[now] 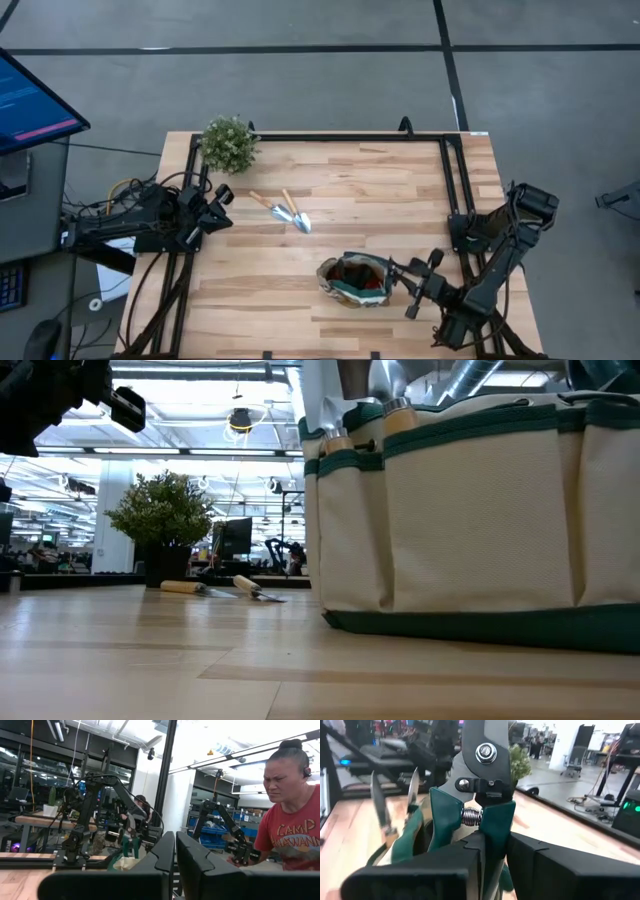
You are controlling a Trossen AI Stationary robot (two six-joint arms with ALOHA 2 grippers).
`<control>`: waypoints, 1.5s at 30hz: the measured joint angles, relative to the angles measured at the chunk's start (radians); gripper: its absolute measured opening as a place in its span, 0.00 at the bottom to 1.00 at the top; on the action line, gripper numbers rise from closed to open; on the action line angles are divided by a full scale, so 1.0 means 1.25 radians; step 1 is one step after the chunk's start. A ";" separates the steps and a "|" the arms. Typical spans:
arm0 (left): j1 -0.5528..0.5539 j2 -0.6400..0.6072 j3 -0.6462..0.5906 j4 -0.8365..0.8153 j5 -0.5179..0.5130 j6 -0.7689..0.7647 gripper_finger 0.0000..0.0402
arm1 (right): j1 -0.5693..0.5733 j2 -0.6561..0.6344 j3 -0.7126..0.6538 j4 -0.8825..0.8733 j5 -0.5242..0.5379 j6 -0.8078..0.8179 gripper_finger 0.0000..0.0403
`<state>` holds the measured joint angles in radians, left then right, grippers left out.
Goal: Pick & Place Garden tools in Gardening bag
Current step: Put the green shear scissors into the yellow gardening bag
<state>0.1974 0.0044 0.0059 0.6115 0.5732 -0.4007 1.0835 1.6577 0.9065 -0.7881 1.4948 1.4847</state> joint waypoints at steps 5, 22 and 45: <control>0.000 0.000 0.000 0.000 0.000 0.000 0.04 | 0.013 0.000 0.000 0.059 -0.022 -0.068 0.12; 0.000 0.000 0.000 0.000 0.000 0.000 0.04 | 0.065 -0.003 0.050 0.220 0.002 -0.207 0.12; 0.000 0.000 0.000 0.000 0.000 0.000 0.04 | -0.161 -0.055 0.053 0.629 -0.418 -0.953 0.12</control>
<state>0.1974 0.0044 0.0059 0.6115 0.5730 -0.4007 0.8829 1.5885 0.9733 -0.0016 0.9722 0.2937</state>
